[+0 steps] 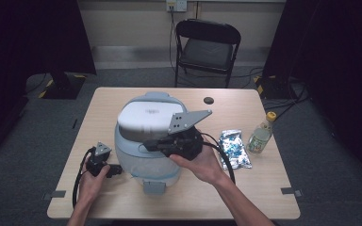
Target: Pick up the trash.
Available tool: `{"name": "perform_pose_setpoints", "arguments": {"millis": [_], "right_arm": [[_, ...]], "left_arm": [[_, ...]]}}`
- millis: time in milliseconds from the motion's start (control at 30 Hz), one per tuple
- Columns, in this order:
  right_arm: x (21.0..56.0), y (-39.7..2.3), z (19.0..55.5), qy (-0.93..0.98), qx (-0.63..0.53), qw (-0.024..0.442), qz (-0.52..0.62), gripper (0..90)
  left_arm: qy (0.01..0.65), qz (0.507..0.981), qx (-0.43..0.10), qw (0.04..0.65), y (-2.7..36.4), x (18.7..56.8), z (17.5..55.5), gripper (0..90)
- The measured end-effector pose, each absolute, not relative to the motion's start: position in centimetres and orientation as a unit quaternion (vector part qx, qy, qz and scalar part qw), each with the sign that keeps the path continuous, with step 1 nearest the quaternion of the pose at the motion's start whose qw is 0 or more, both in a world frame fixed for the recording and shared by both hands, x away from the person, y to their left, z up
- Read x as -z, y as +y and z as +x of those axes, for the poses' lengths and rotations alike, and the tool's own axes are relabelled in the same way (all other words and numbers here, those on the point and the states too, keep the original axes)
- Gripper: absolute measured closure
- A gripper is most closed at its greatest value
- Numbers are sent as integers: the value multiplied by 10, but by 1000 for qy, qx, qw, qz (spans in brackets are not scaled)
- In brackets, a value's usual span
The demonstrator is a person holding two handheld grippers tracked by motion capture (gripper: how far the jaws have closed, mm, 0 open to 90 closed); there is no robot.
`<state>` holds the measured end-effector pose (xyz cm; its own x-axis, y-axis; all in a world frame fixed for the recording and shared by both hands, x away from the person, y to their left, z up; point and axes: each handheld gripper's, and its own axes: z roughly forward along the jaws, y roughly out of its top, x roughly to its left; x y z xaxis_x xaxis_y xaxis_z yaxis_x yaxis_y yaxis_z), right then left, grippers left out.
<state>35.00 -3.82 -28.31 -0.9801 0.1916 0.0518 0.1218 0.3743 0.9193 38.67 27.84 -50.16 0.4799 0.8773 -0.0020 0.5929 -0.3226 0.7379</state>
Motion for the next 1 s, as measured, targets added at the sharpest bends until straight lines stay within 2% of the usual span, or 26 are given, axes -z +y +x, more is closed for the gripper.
{"name": "perform_pose_setpoints", "arguments": {"millis": [367, 500, 633, 1000], "right_arm": [[283, -42, 350, 824, -556, 33, 102, 900], [283, -50, 352, 819, -560, 49, 117, 811], [286, -56, 355, 815, -565, 43, 126, 783], [282, -88, 363, 801, -572, 72, 160, 738]], "left_arm": [[467, 787, -205, 347, 278, 502, 387, 148], [467, 787, -205, 347, 278, 502, 387, 148], [467, 787, -205, 347, 278, 502, 387, 148], [467, 787, -205, 347, 278, 502, 387, 148]]}}
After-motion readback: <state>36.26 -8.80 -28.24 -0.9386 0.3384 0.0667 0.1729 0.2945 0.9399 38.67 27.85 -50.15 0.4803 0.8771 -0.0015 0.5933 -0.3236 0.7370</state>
